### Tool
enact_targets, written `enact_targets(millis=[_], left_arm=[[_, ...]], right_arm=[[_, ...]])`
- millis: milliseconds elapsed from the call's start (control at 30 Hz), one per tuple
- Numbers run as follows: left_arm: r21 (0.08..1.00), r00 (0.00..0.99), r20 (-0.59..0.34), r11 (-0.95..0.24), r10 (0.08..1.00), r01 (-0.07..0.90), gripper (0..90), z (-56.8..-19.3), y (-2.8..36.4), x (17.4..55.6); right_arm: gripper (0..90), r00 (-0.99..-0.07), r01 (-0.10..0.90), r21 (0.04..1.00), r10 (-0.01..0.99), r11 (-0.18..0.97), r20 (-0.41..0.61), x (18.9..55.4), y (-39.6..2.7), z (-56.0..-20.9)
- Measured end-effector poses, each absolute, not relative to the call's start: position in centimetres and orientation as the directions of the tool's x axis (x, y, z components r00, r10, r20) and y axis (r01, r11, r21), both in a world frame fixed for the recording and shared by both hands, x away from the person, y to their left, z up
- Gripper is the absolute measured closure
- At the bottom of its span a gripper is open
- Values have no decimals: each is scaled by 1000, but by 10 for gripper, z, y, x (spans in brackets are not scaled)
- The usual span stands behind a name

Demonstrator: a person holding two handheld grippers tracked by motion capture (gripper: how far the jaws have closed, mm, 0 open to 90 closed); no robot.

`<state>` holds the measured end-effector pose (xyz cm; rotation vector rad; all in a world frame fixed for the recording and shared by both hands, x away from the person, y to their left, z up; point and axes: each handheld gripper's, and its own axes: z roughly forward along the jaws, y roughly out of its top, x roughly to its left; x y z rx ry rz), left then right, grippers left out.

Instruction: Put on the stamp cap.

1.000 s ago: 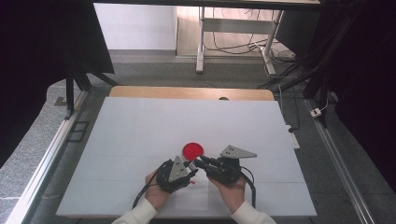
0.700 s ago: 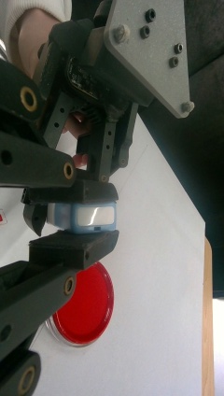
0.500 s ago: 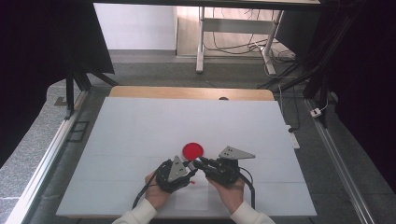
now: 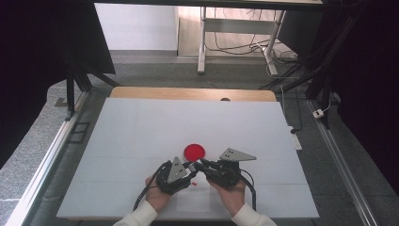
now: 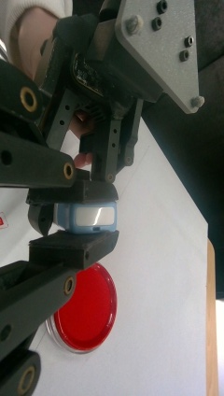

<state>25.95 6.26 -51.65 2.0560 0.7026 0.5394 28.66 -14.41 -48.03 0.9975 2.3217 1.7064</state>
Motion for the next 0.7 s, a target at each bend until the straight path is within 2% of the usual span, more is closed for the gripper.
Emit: enact_targets(millis=[233, 700], left_arm=[[843, 752, 99, -456, 651, 284, 613, -519, 65, 261], [841, 755, 41, -431, 654, 328, 499, -517, 70, 265]], right_arm=[[751, -790, 439, 882, 540, 169, 290, 288, -144, -481], [751, -801, 407, 893, 543, 190, 250, 287, -145, -479]])
